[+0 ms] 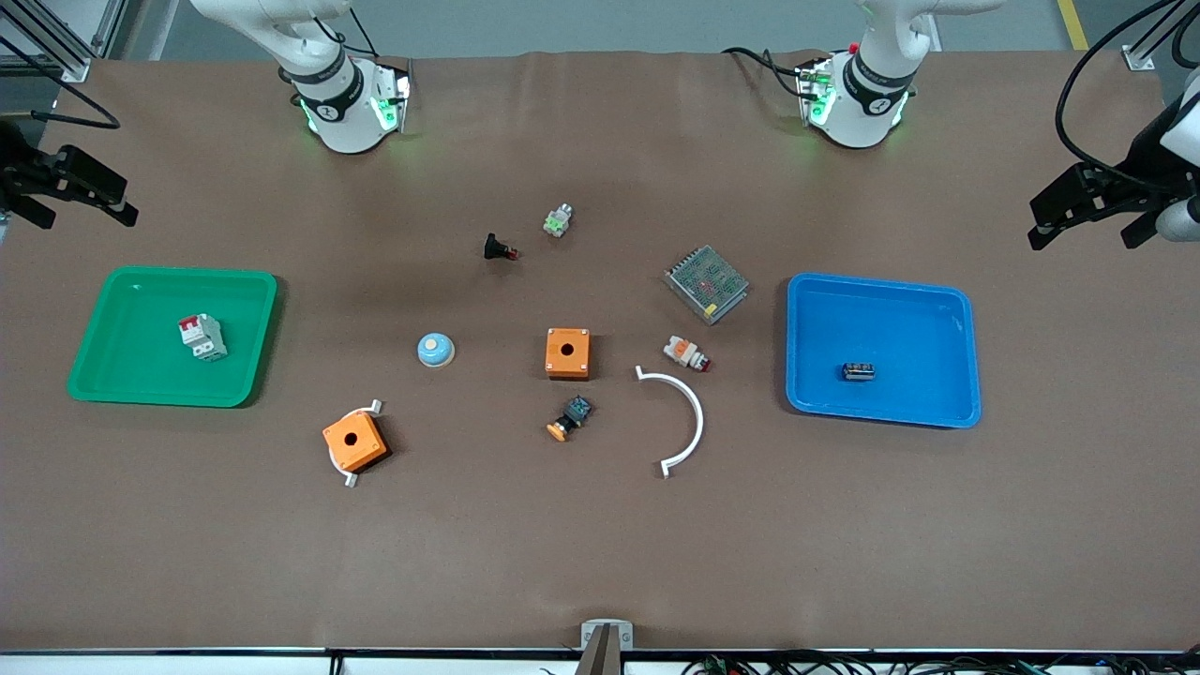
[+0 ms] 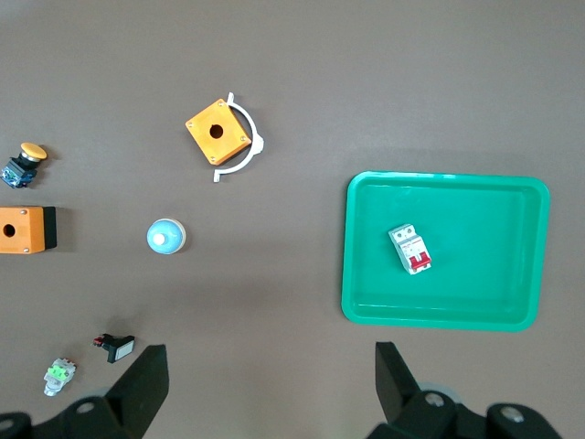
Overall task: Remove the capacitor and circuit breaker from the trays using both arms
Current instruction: 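Reach the right gripper to the breaker while the left gripper reaches the black part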
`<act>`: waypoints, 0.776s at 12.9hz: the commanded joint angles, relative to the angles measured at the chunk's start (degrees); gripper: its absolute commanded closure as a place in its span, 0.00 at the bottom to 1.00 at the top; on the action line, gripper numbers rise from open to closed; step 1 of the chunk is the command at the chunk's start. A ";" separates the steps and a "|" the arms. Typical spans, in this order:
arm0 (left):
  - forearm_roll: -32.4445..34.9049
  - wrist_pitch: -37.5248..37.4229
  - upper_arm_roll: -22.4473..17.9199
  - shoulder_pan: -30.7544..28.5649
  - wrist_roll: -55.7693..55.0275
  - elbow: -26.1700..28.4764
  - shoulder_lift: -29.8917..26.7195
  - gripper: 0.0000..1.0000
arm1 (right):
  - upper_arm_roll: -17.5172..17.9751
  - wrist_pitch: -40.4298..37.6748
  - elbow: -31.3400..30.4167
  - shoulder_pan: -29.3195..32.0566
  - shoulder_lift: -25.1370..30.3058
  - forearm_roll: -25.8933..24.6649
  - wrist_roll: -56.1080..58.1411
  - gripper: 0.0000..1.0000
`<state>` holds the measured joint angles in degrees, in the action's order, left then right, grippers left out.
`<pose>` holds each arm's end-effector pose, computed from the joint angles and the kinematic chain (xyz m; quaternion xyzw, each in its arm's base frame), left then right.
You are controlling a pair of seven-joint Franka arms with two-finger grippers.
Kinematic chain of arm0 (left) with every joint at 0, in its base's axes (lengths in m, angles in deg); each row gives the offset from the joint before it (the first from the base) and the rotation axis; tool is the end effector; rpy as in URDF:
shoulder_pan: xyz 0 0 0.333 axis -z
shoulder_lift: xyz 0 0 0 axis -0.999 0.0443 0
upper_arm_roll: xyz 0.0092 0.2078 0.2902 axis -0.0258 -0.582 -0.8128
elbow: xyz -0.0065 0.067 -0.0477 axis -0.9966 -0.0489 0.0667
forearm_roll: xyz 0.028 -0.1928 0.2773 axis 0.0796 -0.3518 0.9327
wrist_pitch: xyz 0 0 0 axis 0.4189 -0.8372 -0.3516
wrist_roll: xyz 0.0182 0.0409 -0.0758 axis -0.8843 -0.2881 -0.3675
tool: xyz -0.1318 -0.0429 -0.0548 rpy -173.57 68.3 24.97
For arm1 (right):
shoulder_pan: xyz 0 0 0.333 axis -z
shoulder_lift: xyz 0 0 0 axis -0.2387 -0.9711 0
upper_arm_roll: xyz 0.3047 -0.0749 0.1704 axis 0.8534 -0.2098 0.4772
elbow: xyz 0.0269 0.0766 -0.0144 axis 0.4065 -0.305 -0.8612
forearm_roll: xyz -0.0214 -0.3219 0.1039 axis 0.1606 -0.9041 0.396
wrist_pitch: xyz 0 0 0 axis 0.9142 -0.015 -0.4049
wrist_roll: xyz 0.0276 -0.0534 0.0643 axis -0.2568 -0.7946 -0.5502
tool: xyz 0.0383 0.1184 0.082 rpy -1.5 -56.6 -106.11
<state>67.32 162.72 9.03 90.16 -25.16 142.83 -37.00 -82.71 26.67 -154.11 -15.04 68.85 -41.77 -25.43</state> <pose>0.4951 -0.0426 0.6622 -0.9987 -0.0033 -0.0501 0.0036 0.4530 -0.0215 0.6460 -0.9997 0.0027 -0.0142 0.0195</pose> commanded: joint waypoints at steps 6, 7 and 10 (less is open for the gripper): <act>0.86 -2.29 1.75 -0.42 -2.06 0.27 2.49 0.00 | 0.33 1.71 -2.13 1.22 -1.19 -1.23 0.75 0.00; 0.86 -3.69 1.75 -0.42 -2.23 0.36 3.73 0.00 | 0.33 4.07 -4.32 2.01 -1.99 -1.84 1.36 0.00; 0.95 -5.11 1.67 -1.03 -1.27 3.51 5.41 0.00 | 0.33 14.52 -13.98 3.41 -2.61 -3.43 6.10 0.00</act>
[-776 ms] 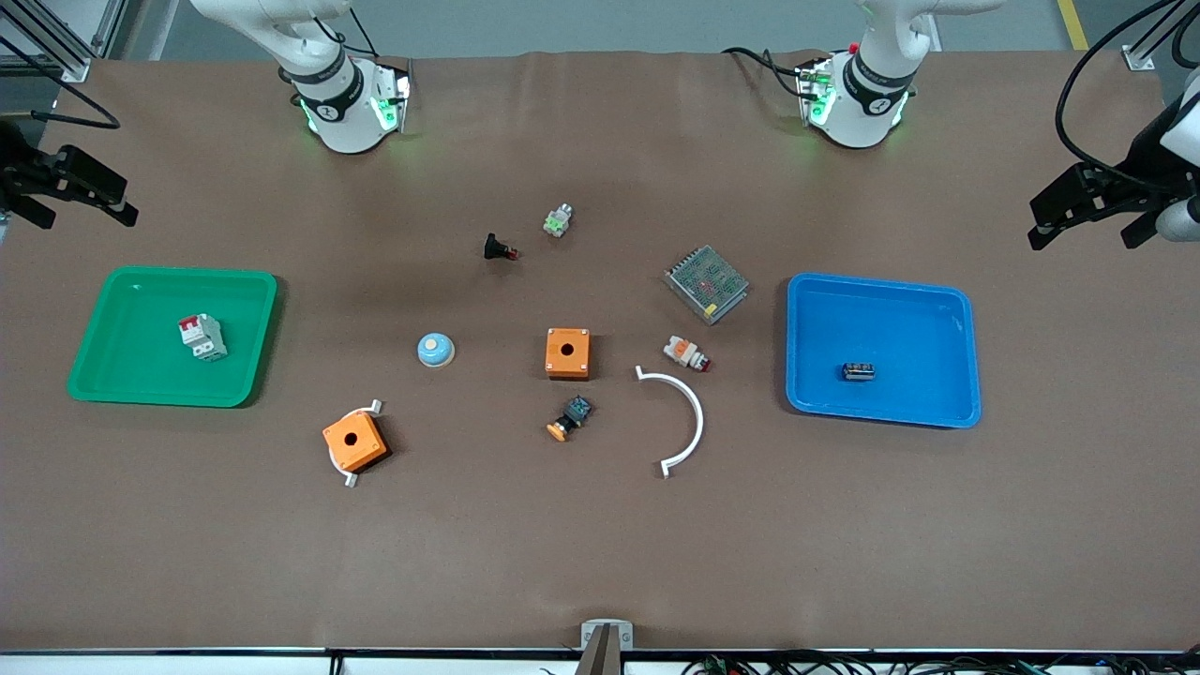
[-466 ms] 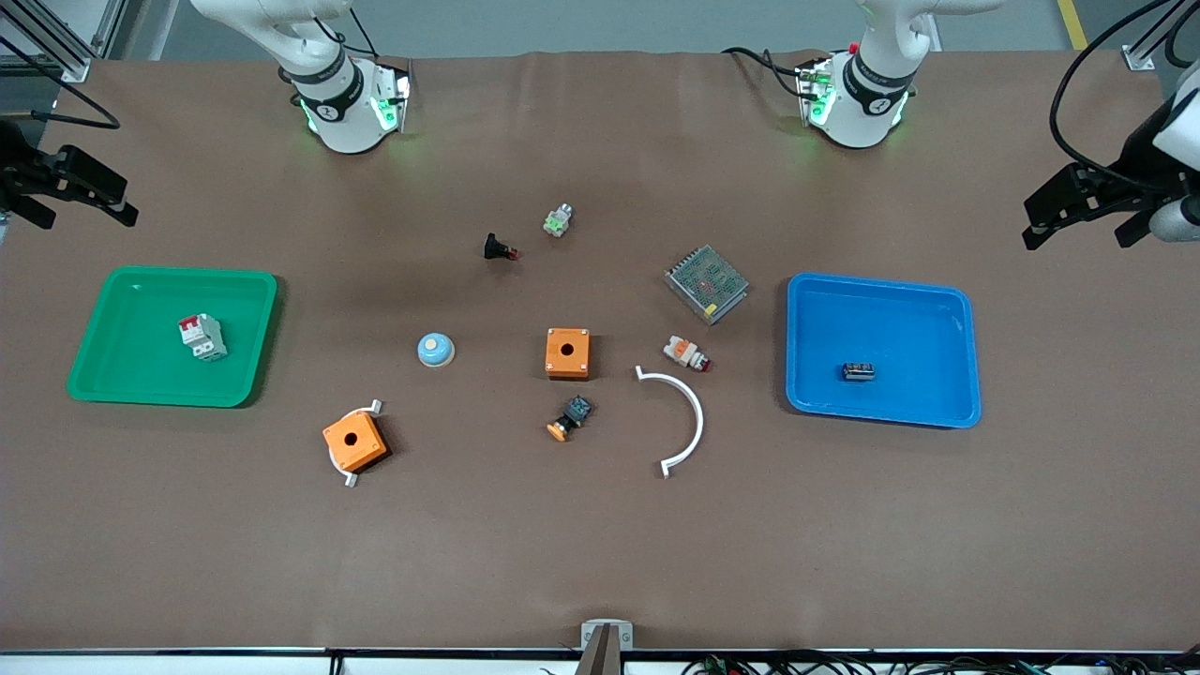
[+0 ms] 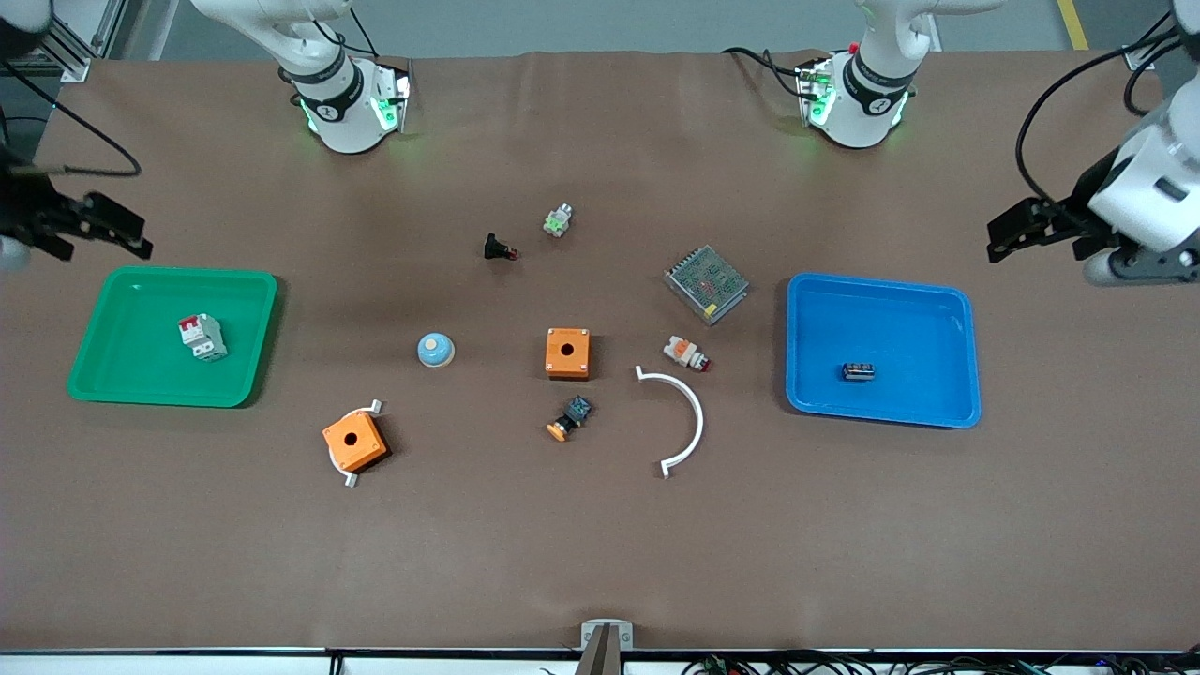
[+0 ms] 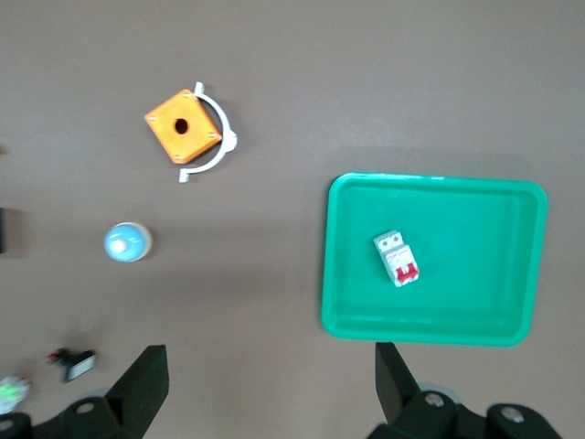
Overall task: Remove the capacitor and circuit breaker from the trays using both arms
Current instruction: 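Reach the right gripper to the breaker while the left gripper reaches the black part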
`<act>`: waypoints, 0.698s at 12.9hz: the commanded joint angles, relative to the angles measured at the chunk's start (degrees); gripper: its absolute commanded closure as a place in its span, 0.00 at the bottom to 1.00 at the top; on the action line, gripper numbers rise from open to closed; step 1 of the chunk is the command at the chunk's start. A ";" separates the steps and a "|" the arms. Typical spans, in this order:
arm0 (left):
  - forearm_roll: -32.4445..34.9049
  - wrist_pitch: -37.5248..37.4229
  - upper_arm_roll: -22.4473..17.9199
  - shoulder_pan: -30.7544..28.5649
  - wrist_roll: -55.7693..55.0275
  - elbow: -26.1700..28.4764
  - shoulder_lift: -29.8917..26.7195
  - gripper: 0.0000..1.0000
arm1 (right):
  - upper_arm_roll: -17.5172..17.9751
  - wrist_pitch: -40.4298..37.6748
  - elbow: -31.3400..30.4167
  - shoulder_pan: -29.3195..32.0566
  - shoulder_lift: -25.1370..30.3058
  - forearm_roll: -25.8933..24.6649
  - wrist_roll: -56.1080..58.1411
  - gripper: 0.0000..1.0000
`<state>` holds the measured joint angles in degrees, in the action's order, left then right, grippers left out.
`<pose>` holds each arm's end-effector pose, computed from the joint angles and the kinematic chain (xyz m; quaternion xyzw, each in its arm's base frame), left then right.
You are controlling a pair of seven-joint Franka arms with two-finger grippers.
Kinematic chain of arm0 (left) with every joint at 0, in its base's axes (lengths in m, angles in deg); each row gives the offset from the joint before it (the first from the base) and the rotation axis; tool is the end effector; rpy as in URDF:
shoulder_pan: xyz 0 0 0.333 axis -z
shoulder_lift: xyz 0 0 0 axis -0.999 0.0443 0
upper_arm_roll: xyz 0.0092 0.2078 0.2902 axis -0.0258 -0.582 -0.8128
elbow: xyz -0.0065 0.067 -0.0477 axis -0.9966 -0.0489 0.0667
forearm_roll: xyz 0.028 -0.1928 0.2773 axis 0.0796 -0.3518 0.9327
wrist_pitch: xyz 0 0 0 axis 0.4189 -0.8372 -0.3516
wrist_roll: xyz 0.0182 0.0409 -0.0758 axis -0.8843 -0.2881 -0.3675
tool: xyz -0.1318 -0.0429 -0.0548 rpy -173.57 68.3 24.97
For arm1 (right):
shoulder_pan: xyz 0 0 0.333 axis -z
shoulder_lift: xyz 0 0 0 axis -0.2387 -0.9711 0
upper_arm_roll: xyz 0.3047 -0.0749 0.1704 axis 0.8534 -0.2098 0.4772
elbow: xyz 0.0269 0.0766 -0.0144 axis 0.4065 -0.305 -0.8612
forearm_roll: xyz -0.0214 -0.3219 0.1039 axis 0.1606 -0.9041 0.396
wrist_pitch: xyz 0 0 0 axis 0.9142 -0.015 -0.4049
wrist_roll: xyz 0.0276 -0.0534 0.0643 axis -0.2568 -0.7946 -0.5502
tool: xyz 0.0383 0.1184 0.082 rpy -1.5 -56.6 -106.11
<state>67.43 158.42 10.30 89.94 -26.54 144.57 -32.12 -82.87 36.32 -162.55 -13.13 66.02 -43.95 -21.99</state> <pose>0.5069 -0.0512 0.6001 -0.9989 -0.0060 0.0445 0.0119 0.4775 -0.0444 0.5758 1.0000 0.0094 -0.0009 0.0004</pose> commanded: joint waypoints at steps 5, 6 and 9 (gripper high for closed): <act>1.37 8.66 0.49 -0.54 0.29 11.52 6.23 0.00 | 0.48 15.78 -12.15 7.21 -8.28 -4.85 14.41 0.00; 0.93 11.21 0.49 -0.72 0.20 12.49 8.16 0.00 | 0.49 17.98 -13.12 8.62 -9.96 -4.94 16.79 0.00; 0.67 21.48 1.10 0.16 0.12 14.08 16.06 0.00 | 0.49 25.62 -18.12 11.61 -13.04 -4.94 24.17 0.01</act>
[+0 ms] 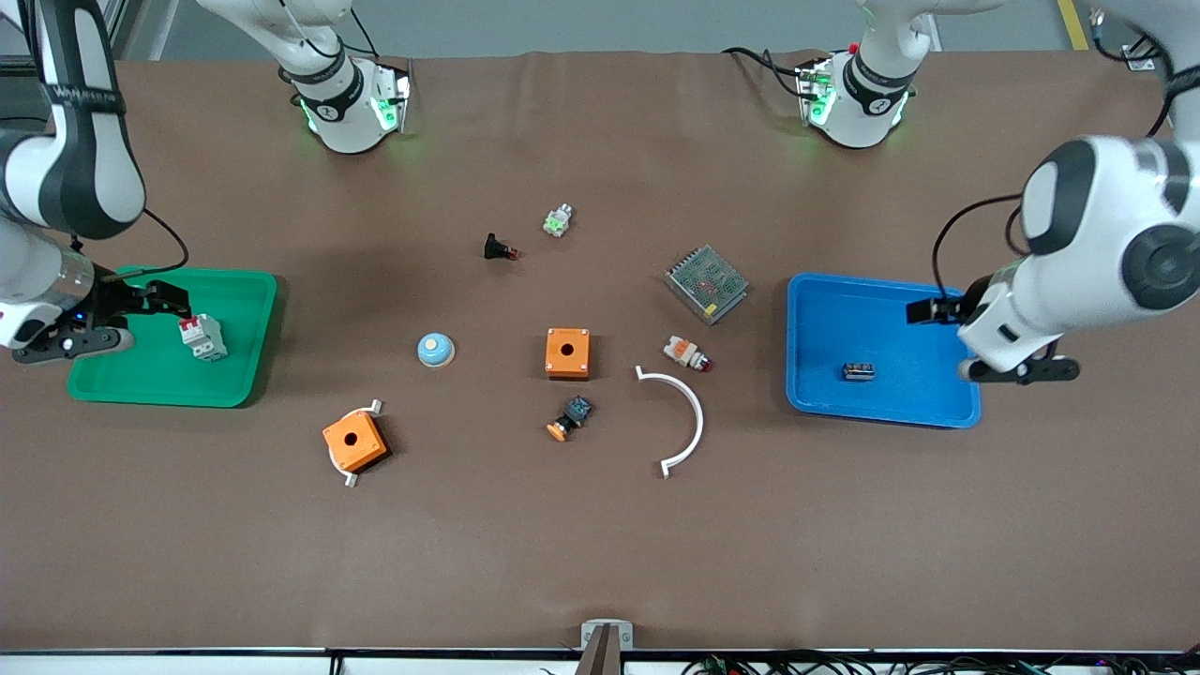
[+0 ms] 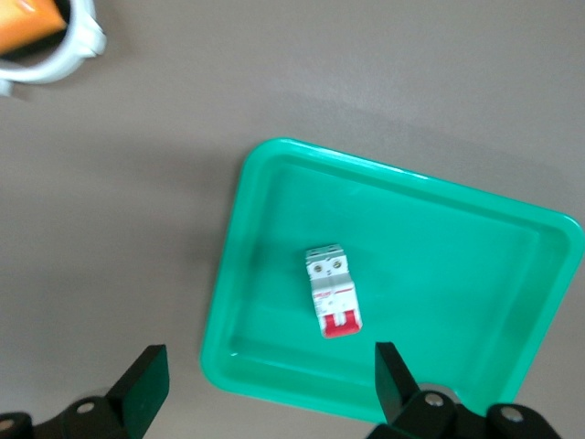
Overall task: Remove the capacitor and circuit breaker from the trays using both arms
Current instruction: 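Reach the right gripper to the breaker while the left gripper reaches the black part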
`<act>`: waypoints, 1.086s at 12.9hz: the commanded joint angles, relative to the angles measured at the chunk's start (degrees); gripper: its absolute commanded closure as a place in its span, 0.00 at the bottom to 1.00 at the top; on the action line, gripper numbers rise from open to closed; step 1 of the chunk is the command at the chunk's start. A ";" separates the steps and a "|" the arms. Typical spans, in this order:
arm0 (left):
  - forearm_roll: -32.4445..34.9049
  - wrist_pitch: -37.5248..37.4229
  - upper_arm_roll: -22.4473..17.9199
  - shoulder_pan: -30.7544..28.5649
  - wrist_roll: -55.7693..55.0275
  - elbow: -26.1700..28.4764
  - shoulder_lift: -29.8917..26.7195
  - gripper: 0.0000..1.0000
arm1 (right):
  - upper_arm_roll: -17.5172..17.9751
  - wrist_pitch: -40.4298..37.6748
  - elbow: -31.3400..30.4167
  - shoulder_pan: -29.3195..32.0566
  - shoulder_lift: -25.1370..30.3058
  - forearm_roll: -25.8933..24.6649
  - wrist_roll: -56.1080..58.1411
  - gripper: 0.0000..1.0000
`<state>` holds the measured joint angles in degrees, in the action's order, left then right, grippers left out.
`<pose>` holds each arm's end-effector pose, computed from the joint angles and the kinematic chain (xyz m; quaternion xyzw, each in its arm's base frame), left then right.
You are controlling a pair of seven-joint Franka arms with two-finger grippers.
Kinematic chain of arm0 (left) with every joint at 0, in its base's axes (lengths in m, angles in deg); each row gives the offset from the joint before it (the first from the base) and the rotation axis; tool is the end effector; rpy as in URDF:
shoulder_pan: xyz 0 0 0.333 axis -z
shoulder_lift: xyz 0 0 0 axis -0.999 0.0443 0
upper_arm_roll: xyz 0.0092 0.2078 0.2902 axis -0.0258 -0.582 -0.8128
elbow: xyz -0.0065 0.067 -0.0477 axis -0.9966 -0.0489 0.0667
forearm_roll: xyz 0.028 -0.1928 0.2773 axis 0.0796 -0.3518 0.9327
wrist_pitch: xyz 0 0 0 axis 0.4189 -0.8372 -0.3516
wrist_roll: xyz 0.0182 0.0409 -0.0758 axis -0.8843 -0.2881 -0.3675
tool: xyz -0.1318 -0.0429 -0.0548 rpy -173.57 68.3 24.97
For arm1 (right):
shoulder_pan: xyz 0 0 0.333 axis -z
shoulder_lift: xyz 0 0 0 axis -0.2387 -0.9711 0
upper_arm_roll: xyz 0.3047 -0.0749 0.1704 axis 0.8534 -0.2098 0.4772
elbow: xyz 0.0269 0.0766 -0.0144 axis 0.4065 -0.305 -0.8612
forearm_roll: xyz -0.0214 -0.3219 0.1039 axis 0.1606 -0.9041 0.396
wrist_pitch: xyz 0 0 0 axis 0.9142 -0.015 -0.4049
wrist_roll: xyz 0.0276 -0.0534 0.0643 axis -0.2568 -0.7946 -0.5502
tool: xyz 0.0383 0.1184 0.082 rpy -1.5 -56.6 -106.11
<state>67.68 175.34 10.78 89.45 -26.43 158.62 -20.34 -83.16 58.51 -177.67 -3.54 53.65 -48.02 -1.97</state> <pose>0.5495 -0.0539 0.4106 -0.9924 -0.0012 0.1219 0.0143 0.4986 -0.1384 0.3897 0.9911 0.1186 -0.0572 0.0192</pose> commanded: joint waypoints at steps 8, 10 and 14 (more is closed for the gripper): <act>0.85 15.57 1.50 2.40 -1.14 1.53 16.51 0.00 | 0.70 22.34 -11.19 6.16 -7.43 -3.07 13.15 0.05; 1.38 16.46 1.50 2.32 -0.96 1.61 17.92 0.00 | 0.70 23.23 -11.19 6.34 -8.14 -3.07 13.24 0.06; 3.84 16.64 1.50 2.14 -0.87 2.23 19.25 0.00 | 0.70 24.81 -11.19 6.69 -10.25 -3.16 13.59 0.10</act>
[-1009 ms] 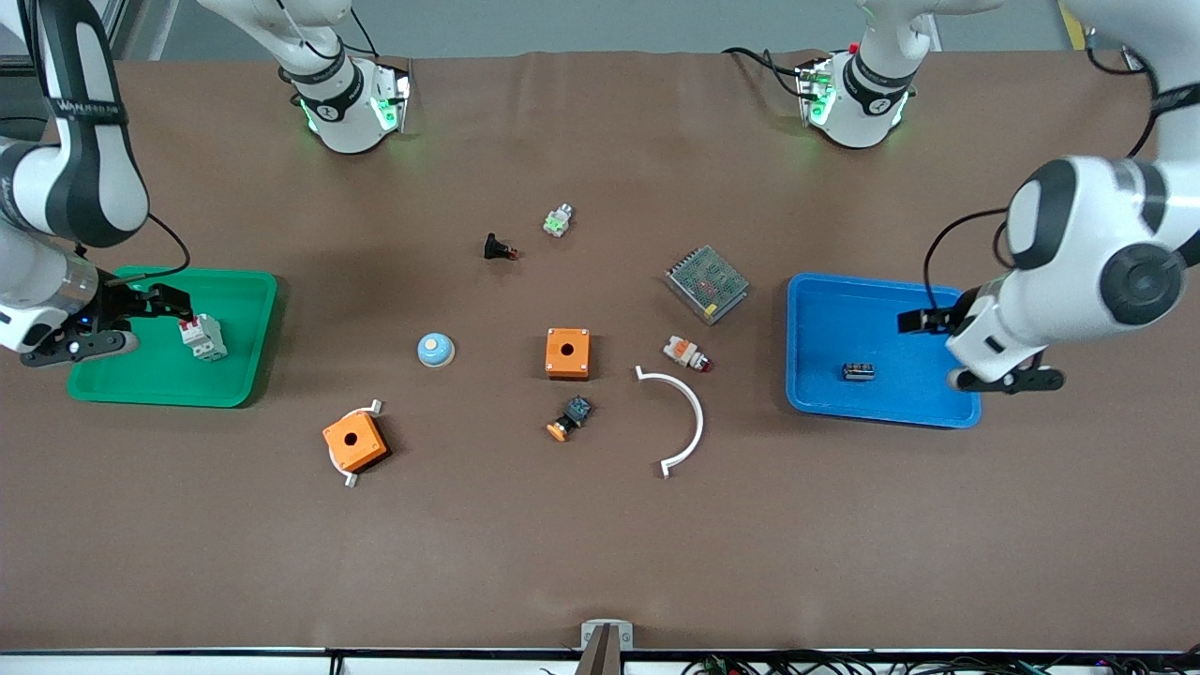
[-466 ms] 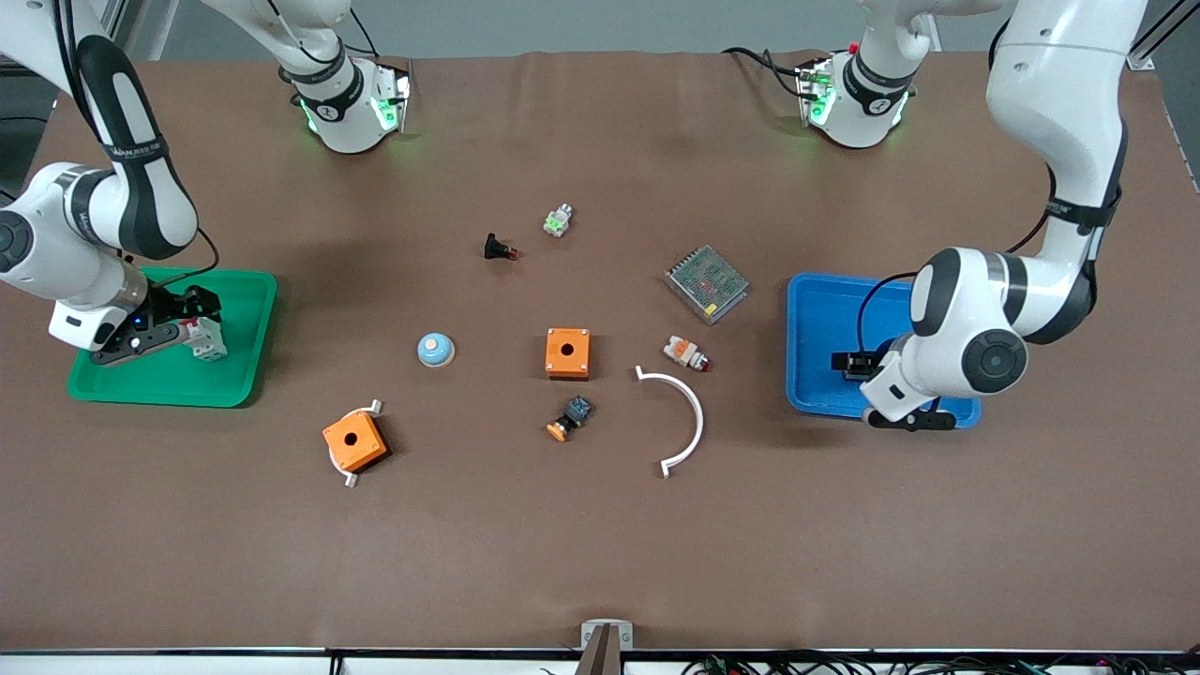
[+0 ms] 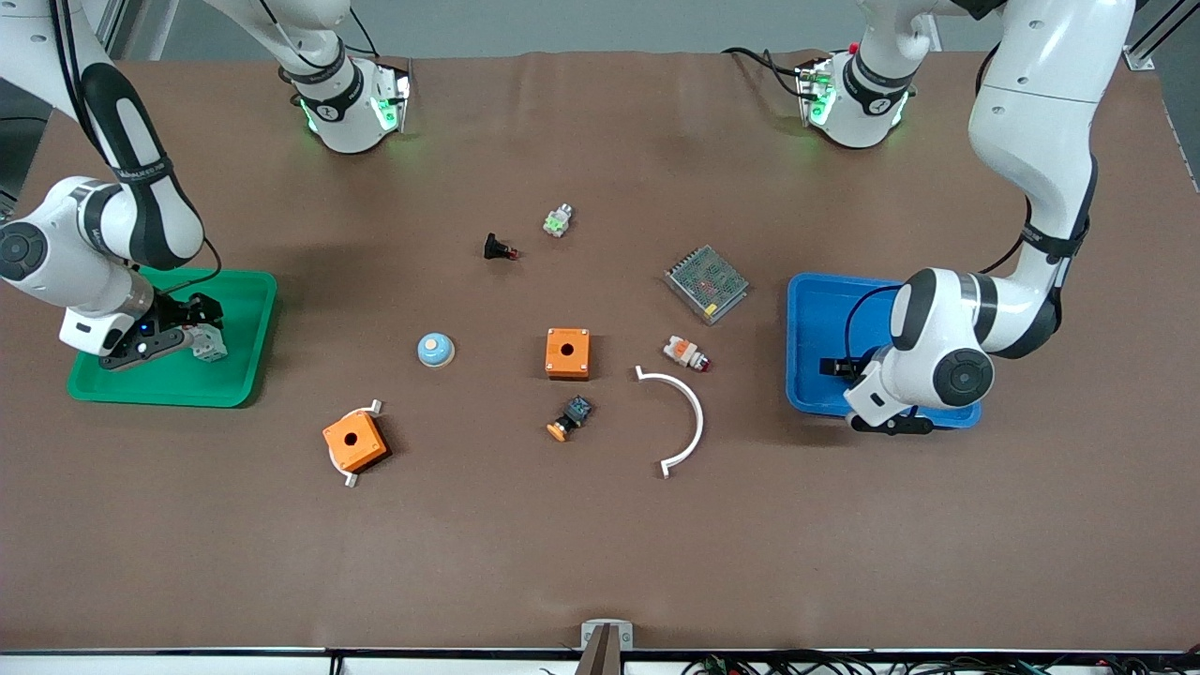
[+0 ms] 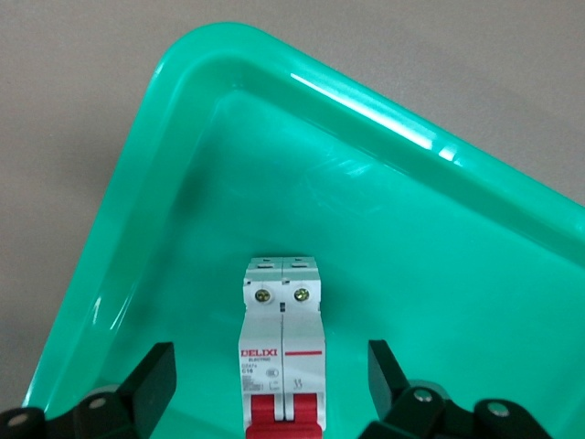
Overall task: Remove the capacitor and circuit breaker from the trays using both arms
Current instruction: 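Grasp the breaker with the right gripper while the left gripper grasps the black part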
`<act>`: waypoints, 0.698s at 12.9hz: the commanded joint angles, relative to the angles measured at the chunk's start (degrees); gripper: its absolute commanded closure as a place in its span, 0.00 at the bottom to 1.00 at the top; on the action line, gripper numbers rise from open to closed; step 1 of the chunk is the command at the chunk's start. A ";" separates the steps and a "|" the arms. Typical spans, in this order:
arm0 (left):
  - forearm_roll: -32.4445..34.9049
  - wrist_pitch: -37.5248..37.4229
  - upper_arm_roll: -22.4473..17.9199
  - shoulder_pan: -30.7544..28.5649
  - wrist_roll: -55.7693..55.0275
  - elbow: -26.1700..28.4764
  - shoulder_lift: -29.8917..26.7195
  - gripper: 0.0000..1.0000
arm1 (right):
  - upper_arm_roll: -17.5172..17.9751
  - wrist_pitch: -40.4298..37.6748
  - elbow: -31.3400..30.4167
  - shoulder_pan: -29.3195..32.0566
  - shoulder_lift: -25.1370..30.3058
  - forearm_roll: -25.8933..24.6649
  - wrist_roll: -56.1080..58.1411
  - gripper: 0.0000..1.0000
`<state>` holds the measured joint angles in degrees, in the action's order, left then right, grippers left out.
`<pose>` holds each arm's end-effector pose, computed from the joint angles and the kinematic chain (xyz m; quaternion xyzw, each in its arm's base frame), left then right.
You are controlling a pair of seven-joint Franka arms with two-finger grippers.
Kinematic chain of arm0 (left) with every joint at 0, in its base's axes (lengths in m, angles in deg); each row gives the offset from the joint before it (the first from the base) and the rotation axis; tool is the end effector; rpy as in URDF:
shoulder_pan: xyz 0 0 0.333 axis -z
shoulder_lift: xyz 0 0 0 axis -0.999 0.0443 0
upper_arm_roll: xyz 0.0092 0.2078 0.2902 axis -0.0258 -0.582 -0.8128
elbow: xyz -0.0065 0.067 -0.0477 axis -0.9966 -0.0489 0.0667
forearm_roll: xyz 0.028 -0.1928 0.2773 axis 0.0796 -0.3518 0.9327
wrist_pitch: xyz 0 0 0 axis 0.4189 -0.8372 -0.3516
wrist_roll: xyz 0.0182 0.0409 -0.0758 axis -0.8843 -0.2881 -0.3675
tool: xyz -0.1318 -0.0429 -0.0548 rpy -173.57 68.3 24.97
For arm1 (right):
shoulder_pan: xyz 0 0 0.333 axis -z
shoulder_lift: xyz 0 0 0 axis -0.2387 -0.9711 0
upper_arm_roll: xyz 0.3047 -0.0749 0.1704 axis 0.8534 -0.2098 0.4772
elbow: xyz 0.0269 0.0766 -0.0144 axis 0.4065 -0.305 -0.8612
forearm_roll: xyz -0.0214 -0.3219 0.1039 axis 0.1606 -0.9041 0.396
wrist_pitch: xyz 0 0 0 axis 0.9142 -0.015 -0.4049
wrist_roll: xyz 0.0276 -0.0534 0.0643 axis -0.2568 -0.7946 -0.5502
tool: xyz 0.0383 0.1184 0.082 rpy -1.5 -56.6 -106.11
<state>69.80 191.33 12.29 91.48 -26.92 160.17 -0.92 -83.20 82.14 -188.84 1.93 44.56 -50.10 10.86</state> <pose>0.5782 -0.0900 0.2192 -0.9857 0.0358 0.1634 0.0178 0.4819 -0.1808 0.2691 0.9769 0.2082 -0.0371 0.0295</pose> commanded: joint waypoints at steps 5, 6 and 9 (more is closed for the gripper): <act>1.72 0.56 0.00 0.29 -0.65 0.78 -0.08 0.57 | 0.82 1.97 -0.02 2.97 -2.75 -1.08 3.39 0.39; 1.72 0.48 0.00 0.38 -0.65 0.69 -0.08 0.69 | 0.82 1.88 0.07 3.24 -2.75 -1.08 3.92 0.52; 1.64 -0.05 0.00 0.38 -0.56 -0.27 -0.34 0.92 | 1.08 0.92 0.77 3.15 -2.48 -0.64 3.49 0.91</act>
<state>70.36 191.33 12.29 91.55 -26.92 160.28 -0.68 -83.20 83.60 -188.69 3.99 41.78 -50.17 14.14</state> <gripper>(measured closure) 0.493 0.590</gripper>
